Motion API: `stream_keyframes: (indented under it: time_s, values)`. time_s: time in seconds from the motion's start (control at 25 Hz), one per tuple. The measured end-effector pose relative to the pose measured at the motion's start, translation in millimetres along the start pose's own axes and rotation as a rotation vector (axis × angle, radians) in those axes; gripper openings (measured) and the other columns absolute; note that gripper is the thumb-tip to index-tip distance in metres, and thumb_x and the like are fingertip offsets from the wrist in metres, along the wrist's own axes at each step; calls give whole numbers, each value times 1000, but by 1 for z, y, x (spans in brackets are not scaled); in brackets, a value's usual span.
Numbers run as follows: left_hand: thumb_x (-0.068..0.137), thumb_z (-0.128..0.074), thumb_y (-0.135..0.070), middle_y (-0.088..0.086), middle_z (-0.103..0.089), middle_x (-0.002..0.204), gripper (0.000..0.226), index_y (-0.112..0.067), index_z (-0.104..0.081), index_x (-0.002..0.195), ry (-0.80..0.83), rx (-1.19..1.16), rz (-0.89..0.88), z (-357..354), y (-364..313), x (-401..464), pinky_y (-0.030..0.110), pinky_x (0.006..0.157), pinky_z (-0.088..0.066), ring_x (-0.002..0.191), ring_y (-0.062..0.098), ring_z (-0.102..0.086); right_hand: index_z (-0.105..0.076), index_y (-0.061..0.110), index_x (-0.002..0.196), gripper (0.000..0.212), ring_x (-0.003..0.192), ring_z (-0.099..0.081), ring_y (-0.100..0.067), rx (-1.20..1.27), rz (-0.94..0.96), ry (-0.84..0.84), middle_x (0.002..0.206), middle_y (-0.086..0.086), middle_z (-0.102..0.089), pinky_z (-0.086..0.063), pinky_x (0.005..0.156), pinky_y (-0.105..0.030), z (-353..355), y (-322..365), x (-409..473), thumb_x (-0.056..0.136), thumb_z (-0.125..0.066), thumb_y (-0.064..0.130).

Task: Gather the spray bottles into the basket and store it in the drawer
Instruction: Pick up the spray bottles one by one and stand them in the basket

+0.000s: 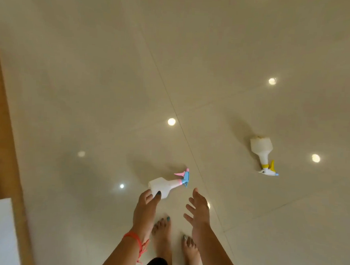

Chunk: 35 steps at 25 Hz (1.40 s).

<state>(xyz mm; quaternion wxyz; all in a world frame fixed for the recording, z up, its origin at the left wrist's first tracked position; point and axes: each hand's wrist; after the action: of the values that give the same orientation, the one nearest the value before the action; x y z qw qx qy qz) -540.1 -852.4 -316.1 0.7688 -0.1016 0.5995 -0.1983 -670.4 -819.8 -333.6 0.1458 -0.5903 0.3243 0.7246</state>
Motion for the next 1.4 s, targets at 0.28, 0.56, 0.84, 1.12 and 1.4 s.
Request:
stream_keyframes:
  time_s: [0.28,0.56,0.84,1.12,1.4]
  values:
    - [89,-59,-32,6,-27,155,71,-15,-23,148,-132,5,-23,-50,78,176,37,112,-28,141,25,-30,-51,19,126,49,101,-51,-26,-14,-118,-91,108,-4,-51,-48,88,-41,-54,-63,195,87,-54,49]
    - [86,-62,-37,4,-32,153,76,-24,-20,148,-172,-80,-14,-69,112,230,39,112,-31,139,27,-34,-57,15,109,29,93,-63,-24,123,-128,-101,102,-8,-66,-53,82,-37,-77,-94,257,87,-62,32]
    - [86,-63,-32,-4,-52,132,64,-28,-33,143,-181,-312,-55,-51,99,177,47,106,-42,123,23,-49,-52,7,120,43,85,-64,-22,69,-6,-26,108,-13,-66,-54,86,-37,-84,-69,198,82,-69,18]
    - [87,-63,-26,-2,-51,135,63,-31,-33,142,-226,-613,-195,20,73,13,45,106,-42,121,21,-50,-62,13,85,8,81,-65,-20,-133,192,128,93,-8,-66,-54,88,-37,-85,-42,12,81,-69,16]
    - [88,-60,-31,-6,-52,135,60,-33,-32,141,-368,-810,-327,144,81,-179,46,106,-41,123,19,-51,-62,14,92,11,89,-63,-22,-328,286,392,97,-7,-65,-51,89,-38,-103,-81,-224,82,-66,15]
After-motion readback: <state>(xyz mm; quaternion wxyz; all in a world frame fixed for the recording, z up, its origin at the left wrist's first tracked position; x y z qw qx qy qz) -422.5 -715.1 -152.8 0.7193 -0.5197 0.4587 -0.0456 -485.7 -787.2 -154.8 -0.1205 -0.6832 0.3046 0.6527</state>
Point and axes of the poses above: each hand's wrist, its own x-axis towards the middle knuckle, its own z-axis out of the back of the hand, y = z × x
